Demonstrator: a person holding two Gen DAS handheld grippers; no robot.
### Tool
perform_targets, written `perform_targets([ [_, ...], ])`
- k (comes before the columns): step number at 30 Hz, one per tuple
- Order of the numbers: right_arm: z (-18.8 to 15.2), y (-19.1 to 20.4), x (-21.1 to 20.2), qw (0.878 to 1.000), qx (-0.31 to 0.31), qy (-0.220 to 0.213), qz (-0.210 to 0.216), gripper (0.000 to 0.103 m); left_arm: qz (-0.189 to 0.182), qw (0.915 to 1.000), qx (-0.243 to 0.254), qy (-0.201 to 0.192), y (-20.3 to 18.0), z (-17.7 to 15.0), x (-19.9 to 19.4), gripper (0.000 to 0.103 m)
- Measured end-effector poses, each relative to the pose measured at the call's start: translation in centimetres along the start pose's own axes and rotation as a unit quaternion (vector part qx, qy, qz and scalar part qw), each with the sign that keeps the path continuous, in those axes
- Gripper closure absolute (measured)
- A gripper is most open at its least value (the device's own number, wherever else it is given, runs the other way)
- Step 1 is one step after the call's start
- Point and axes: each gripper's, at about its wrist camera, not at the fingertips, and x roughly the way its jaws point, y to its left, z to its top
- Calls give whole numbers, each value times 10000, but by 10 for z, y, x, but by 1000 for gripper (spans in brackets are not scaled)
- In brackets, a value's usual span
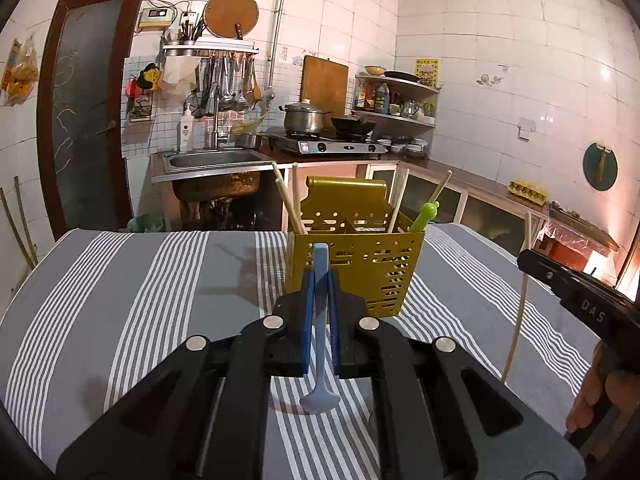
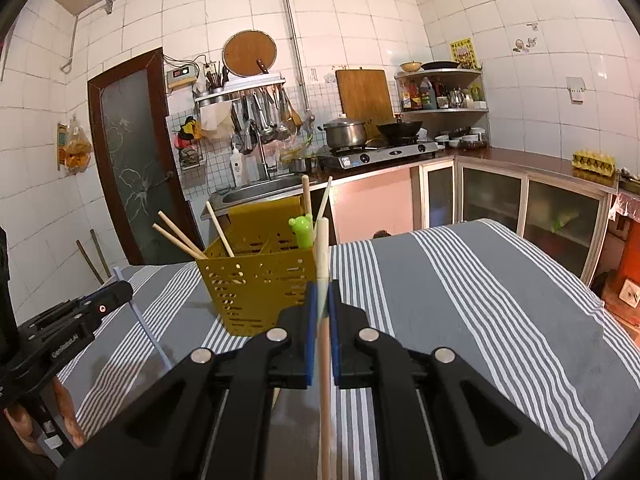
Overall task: Organize utensils
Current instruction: 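Carry the chopstick and spatula upright and lower both into the yellow holder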
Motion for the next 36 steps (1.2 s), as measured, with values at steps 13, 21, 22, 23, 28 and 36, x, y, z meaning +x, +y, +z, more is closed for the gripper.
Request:
perform_targets([
  [13,29,5,0,9993,-36,-357,86,97,-265,9991,17,-316,-5,40,-16,97],
  [21,88,25,-10,9934,-122,-1112,250,97,-218,9960,7,-866,-5,106,-22,97],
  [22,99,30,-10,9914,-173,-1274,232,97,-177,9953,10,-950,-6,115,-19,97],
  [23,109,34,-8,9895,-213,-1415,222,97,-156,9949,3,-993,-6,122,-17,97],
  [28,143,53,17,9821,-304,-1850,202,97,-44,9932,77,-1162,-12,151,9,97],
  [36,147,64,80,9783,-503,-2011,-15,97,106,9940,334,-1039,-14,150,61,97],
])
